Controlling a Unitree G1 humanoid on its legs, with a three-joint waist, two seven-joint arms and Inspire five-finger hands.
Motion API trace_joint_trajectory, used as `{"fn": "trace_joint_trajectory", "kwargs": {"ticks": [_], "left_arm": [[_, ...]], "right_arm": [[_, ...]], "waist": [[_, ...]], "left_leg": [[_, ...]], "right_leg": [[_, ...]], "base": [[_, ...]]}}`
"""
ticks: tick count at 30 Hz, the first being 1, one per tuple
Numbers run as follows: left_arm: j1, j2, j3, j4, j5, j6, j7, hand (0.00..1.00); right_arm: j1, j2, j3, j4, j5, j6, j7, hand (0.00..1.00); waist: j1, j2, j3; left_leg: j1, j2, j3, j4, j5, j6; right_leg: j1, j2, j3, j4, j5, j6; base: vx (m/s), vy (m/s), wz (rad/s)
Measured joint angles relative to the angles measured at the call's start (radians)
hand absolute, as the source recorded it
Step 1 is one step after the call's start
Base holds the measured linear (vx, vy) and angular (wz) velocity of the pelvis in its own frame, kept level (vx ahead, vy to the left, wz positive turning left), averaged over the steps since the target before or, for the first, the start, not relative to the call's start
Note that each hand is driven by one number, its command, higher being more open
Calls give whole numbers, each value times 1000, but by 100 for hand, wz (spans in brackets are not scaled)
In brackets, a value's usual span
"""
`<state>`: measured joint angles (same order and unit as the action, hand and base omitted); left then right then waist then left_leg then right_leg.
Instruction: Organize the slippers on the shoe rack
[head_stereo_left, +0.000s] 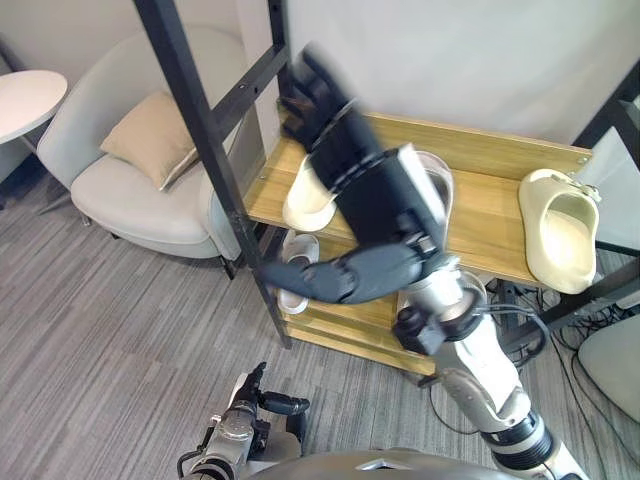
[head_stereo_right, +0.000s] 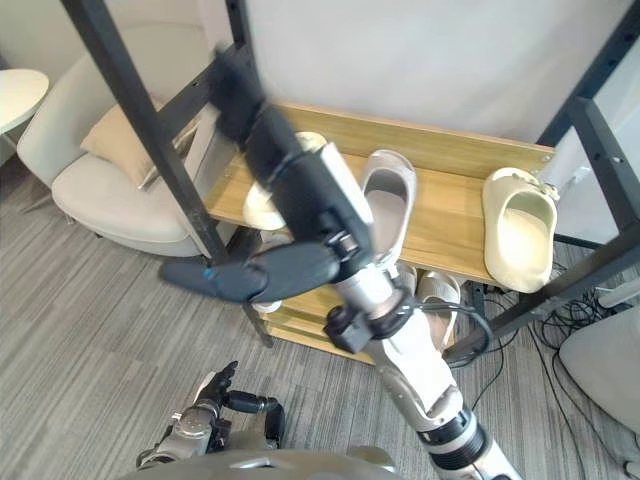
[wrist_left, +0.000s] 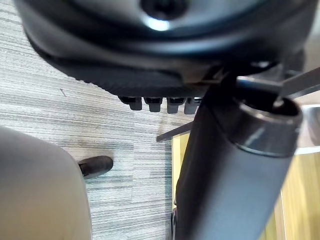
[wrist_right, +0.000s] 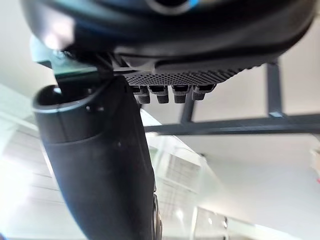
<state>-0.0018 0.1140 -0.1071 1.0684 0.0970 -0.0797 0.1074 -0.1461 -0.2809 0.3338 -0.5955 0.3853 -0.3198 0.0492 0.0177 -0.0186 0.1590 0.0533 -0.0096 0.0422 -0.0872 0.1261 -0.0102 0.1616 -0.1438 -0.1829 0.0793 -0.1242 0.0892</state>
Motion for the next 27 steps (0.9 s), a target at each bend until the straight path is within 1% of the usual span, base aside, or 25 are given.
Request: {"fn": "trace_joint_trajectory", "kwargs": {"ticks": [2, 4, 5, 7, 8, 9, 11, 13, 14, 16, 18, 20, 22, 27], "left_arm": [[2, 0, -6, 0, 0, -1, -4, 100], [13, -1, -6, -3, 0, -7, -8, 100], [17, -1, -6, -5, 0, -8, -8, 100], [20, -2, -6, -5, 0, -8, -13, 100], [21, -1, -6, -6, 0, -9, -19, 100], [21, -1, -6, -6, 0, -10, -21, 100], [23, -1, -6, -8, 0, -13, -27, 100], [25, 0, -6, -14, 0, -17, -28, 100], [28, 0, -6, -17, 1, -20, -30, 100], [29, 1, -6, -19, 1, -20, -31, 100], [32, 2, -6, -23, 3, -20, -40, 100], [32, 3, -6, -23, 5, -20, -46, 100], [34, 6, -6, -25, 11, -20, -50, 100], [35, 9, -6, -25, 12, -20, -51, 100]], "right_arm": [[0, -1, -20, -12, -39, -18, -27, 100], [-10, -1, -56, -29, -108, -46, -80, 100], [-17, -1, -64, -31, -124, -50, -91, 100], [-32, -8, -115, -46, -205, -59, -136, 100], [-35, -19, -150, -50, -266, -66, -168, 100], [-35, -25, -165, -50, -287, -69, -179, 100], [-35, -65, -224, -50, -390, -71, -230, 100], [-35, -92, -248, -50, -441, -71, -253, 100], [-35, -126, -270, -46, -512, -67, -277, 100], [-35, -145, -276, -42, -546, -60, -286, 100], [-35, -174, -276, -8, -624, -43, -299, 100], [-35, -187, -276, 14, -632, -34, -299, 100], [-35, -205, -276, 72, -679, -2, -301, 100], [-35, -230, -276, 183, -709, 46, -301, 100]], "waist": [[-3, 6, -4], [-13, 15, -9], [-18, 17, -10], [-25, 22, -14], [-25, 22, -14], [-26, 22, -14], [-28, 22, -14], [-30, 22, -14], [-32, 22, -14], [-33, 22, -14], [-36, 21, -14], [-38, 20, -15], [-39, 15, -22], [-40, 8, -26]], "left_leg": [[1, 4, 1, 0, 0, -1], [2, 12, 1, 0, 2, -7], [2, 14, 1, 0, 3, -7], [3, 20, 1, 0, 4, -9], [3, 23, 1, -1, 4, -11], [3, 24, 1, -1, 4, -11], [3, 25, 1, -1, 5, -12], [2, 25, 1, -1, 4, -12], [0, 25, 2, -1, 4, -12], [-2, 25, 3, -1, 4, -12], [-11, 27, 5, -2, 4, -13], [-18, 28, 6, -5, 4, -13], [-34, 29, 10, -3, 4, -13], [-37, 28, 11, -1, 4, -13]], "right_leg": [[0, 4, 2, -1, 1, -2], [0, 12, 4, 0, 2, -7], [0, 14, 4, 0, 3, -8], [0, 20, 7, -1, 4, -10], [0, 23, 8, -1, 5, -11], [0, 24, 8, -1, 5, -11], [0, 25, 8, -1, 5, -11], [-1, 25, 9, -2, 5, -11], [-3, 25, 10, -3, 5, -11], [-6, 26, 11, -3, 5, -11], [-15, 26, 15, -3, 5, -11], [-24, 27, 16, -2, 5, -11], [-43, 28, 20, -2, 6, -12], [-44, 28, 23, -9, 8, -13]], "base": [[-37, -16, -5], [-50, -25, -3], [-34, -19, -2], [-37, -21, -3], [-31, -20, -2], [0, 0, 0], [0, 0, 0], [0, 0, 0], [0, 0, 0], [0, 0, 0], [-11, 5, -4], [0, 0, 0], [1, 8, -4], [3, 1, -1]]}}
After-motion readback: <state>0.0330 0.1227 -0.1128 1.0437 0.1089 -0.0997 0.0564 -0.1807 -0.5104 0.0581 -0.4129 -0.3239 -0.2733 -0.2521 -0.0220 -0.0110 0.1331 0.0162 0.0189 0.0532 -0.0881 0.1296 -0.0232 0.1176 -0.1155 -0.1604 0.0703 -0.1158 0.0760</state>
